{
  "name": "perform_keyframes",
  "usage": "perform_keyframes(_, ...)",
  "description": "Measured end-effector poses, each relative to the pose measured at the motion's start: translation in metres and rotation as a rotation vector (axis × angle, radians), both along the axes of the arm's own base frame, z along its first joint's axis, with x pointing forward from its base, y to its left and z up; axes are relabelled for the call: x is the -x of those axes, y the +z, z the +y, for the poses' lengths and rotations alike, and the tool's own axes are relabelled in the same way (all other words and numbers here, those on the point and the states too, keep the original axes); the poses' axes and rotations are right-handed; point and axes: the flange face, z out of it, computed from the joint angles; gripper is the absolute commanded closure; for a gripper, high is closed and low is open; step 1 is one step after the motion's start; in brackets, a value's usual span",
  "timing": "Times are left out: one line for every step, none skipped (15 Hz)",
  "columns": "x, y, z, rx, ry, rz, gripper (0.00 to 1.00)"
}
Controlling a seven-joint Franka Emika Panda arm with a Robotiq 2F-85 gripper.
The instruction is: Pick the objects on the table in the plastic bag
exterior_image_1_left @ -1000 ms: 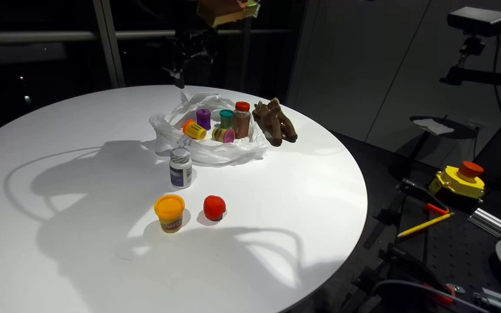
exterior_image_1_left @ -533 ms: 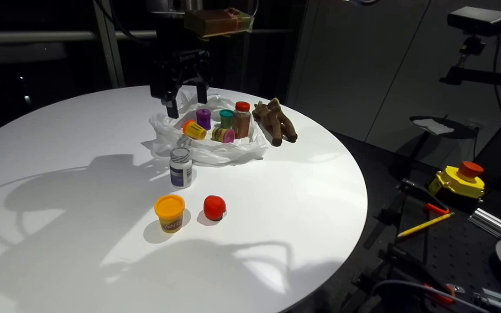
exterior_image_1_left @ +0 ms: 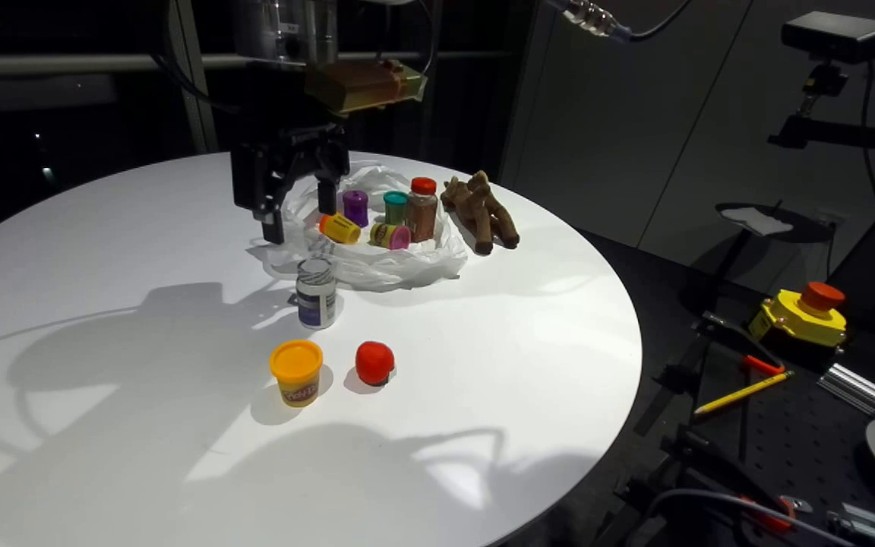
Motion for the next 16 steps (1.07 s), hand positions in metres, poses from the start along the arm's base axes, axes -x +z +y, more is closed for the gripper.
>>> perform_keyframes(0.002,-0.006,0.000,-0.002,0.006,0.000,0.00)
perform_keyframes(0.004,-0.011,0.001,-0.004,0.012,0.001,0.00)
perform_keyframes(0.006,-0.018,0.001,-0.004,0.019,0.005,0.00)
perform_keyframes(0.008,-0.023,0.002,-0.005,0.024,0.008,0.00)
perform_keyframes(0.009,-0.028,0.002,-0.006,0.027,0.011,0.00)
perform_keyframes(0.011,-0.032,0.003,-0.006,0.029,0.013,0.00)
perform_keyframes(0.011,-0.035,0.002,-0.007,0.030,0.014,0.00)
perform_keyframes(0.012,-0.038,0.002,-0.007,0.031,0.015,0.00)
perform_keyframes(0.013,-0.041,0.002,-0.007,0.031,0.018,0.09)
perform_keyframes(0.013,-0.044,0.002,-0.007,0.031,0.020,0.27)
perform_keyframes(0.014,-0.046,0.002,-0.007,0.030,0.022,0.34)
perform_keyframes(0.014,-0.048,0.002,-0.007,0.030,0.023,0.42)
perform_keyframes(0.014,-0.050,0.002,-0.007,0.030,0.023,0.51)
perform_keyframes(0.014,-0.051,0.002,-0.007,0.030,0.023,0.58)
perform_keyframes(0.014,-0.052,0.002,-0.008,0.030,0.023,0.67)
perform_keyframes(0.014,-0.053,0.002,-0.008,0.029,0.023,0.74)
